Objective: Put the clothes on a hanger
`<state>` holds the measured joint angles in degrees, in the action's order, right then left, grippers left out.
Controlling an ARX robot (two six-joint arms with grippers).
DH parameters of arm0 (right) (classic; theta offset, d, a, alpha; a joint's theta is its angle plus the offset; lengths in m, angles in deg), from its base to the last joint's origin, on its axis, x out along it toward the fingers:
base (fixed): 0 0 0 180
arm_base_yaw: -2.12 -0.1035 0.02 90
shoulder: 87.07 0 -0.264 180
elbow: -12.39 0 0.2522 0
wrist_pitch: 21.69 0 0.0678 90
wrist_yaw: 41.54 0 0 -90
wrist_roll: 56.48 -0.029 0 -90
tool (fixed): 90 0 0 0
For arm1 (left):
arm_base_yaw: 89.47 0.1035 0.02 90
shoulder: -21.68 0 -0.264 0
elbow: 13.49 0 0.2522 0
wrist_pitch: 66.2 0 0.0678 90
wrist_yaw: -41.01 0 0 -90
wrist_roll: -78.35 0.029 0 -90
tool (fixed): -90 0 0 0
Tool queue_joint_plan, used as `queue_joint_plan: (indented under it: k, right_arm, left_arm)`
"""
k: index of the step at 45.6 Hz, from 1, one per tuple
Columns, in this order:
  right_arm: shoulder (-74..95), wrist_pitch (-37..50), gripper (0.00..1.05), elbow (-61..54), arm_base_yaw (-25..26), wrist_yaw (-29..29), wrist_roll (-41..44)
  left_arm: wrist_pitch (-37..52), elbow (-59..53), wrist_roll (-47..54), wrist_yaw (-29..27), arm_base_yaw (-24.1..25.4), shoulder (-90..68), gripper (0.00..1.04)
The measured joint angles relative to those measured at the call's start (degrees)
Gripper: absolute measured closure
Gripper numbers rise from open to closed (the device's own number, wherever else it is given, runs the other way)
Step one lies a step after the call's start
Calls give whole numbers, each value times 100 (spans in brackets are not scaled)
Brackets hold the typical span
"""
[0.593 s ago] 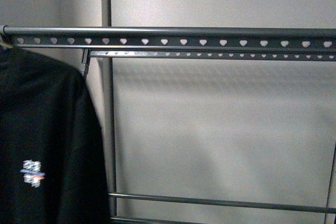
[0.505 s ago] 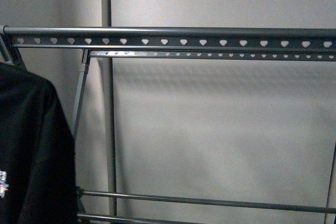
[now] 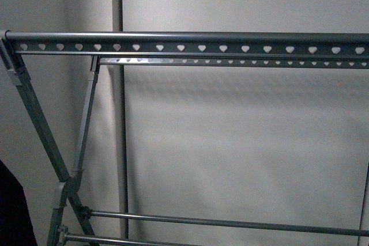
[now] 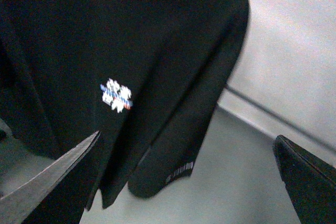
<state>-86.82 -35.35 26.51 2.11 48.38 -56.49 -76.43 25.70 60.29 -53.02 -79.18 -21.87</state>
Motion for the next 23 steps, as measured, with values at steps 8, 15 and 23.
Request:
queue_joint_plan:
  k: [8,15,23]
  right_arm:
    - [0,0,7,0,0,-2,0]
    - [0,0,7,0,0,-2,0]
    - [0,0,7,0,0,-2,0]
  left_arm:
    - [424,2085,-1633,-1143,-4,-2669,7]
    - [345,3368,-2057,-1547,9,-4085,7]
    - [55,4557,-2253,-1856,55,-4975,9]
